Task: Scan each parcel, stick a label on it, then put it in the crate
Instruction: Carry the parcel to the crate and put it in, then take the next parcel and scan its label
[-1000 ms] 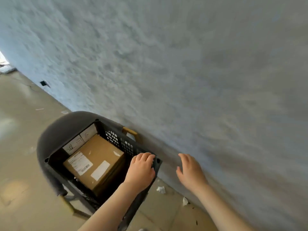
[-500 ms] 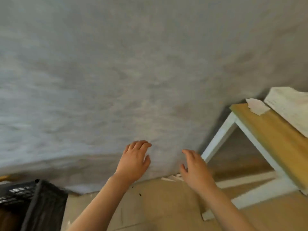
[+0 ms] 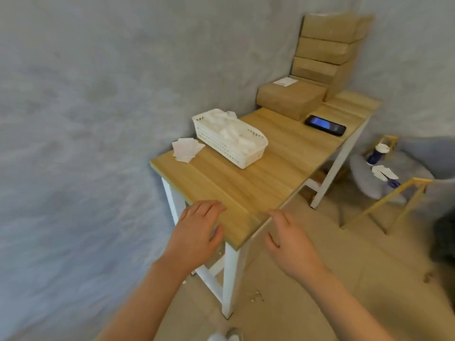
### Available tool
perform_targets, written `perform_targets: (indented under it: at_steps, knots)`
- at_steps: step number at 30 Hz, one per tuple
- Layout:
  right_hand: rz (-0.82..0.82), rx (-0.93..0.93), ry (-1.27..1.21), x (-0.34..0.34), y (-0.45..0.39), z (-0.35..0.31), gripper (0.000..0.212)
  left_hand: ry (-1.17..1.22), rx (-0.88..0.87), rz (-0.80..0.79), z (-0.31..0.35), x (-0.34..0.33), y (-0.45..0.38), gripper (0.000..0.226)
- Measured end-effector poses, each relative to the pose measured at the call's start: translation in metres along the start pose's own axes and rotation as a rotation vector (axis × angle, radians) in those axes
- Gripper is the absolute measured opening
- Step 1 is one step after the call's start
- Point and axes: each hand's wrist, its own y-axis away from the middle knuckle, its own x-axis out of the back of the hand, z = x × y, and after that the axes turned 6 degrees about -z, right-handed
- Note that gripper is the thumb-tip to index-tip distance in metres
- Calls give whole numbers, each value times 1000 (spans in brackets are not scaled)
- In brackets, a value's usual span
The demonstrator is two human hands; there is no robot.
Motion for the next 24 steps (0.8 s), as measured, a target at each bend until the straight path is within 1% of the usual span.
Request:
perform_targets:
  at_steps: [4,9,15,20,24]
  knots:
    - [34,-93,9,30,-30,69,48,21,-91,-22,34,-25,-81,47]
    - [76,-201,39,75,-79,148,46,35,-159,-68,70,-54,-194,43]
    - [116,-267,32,123,-134,227,44,39,-192,-120,107,-85,-301,44]
    - [152,-245,13,160,-195,292,45,40,-144,-121,123,-115,-381,44]
    - [110,-181,16,189,-247,342,46,112,-32,-85,138,-138,-432,44]
